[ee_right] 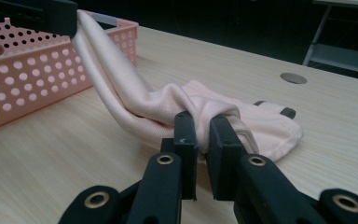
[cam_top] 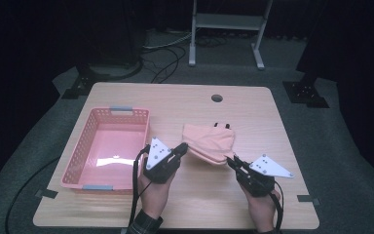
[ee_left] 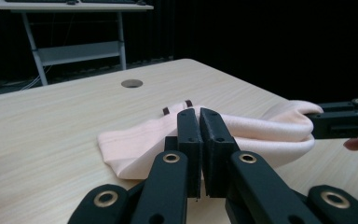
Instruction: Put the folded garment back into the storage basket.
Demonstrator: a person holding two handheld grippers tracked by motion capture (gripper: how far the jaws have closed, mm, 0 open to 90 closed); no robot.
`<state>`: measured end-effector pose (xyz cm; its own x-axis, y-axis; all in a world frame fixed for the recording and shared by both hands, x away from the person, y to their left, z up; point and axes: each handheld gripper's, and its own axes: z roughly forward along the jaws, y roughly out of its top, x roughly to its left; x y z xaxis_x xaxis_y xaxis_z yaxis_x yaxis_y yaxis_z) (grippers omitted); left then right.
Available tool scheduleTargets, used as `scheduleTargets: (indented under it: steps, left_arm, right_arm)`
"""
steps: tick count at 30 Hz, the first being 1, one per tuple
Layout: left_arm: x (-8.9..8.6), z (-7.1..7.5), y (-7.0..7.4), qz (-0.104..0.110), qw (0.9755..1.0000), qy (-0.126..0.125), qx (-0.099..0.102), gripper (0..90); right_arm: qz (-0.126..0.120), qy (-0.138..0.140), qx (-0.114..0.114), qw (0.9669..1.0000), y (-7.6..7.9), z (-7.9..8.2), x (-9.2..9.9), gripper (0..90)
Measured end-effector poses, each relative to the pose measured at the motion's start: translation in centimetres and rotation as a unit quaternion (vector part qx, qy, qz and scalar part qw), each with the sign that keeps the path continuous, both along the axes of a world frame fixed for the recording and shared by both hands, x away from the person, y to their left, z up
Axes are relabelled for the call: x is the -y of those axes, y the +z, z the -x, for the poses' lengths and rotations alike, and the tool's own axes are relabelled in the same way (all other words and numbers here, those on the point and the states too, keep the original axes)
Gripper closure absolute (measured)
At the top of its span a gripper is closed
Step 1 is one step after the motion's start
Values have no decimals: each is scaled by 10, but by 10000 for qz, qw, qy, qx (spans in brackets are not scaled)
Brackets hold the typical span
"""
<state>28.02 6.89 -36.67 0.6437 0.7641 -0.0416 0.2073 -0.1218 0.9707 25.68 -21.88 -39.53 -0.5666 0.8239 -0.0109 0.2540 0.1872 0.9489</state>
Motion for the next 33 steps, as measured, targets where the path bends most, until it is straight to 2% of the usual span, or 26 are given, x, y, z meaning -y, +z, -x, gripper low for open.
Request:
scheduleTargets:
  steps: [9, 16, 25, 33]
  left_arm:
    - [-5, -11, 14, -73, 9998, 95, 135, 874]
    - [-15, -18, 20, -64, 9997, 182, 139, 874]
    - [-35, -23, 28, -196, 9992, 311, 172, 875]
    - [-57, -26, 32, -119, 9986, 476, 203, 876]
  right_arm:
    - [-30, 46, 92, 9999, 11, -13, -11, 837]
    - [-116, 91, 110, 9998, 19, -24, -19, 837]
    - [-162, 170, 171, 9996, 29, -39, -36, 837]
    - [-172, 335, 190, 9991, 33, -49, -58, 837]
